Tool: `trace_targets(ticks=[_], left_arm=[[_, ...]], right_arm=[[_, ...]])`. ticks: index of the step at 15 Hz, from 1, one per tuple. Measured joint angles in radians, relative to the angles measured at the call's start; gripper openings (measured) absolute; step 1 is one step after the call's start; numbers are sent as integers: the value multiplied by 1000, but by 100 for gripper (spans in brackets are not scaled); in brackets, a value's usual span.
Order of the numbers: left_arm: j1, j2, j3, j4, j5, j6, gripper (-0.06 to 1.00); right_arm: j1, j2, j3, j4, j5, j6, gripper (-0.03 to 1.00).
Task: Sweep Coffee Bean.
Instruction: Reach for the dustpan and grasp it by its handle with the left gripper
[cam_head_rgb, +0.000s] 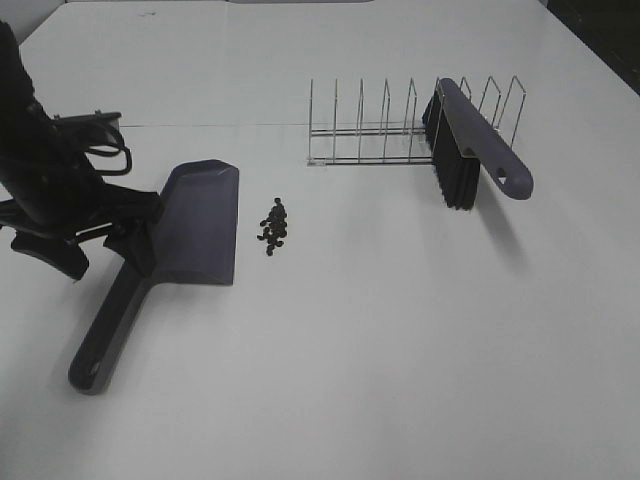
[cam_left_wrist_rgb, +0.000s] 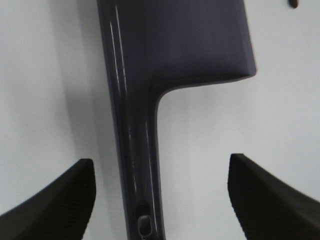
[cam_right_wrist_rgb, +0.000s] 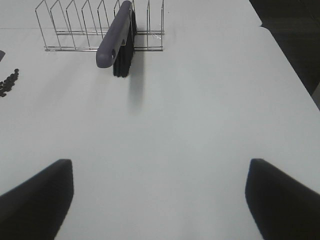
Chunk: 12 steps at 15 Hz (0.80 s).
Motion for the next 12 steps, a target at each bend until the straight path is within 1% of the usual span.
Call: trace_targets(ticks=[2,3,8,9,10,11,12], left_arm=[[-26,49,0,55,1,-39,72],[-38,71,0,64,-9,-48,72],[-52,147,-2,71,-73,-62,71],[-52,152,-7,77,-79,-80,65],[-52,153,-7,78,-82,-84,61],[-52,153,-7,78,-86,-85,51],[-52,154,-7,78,-88,-85,37]], right_arm=[[0,0,0,0,0,0,83],[0,0,0,0,0,0,83],[0,0,0,0,0,0,83],[0,0,0,0,0,0,83],[0,0,0,0,0,0,83],[0,0,0,0,0,0,83],[0,0,0,0,0,0,83]])
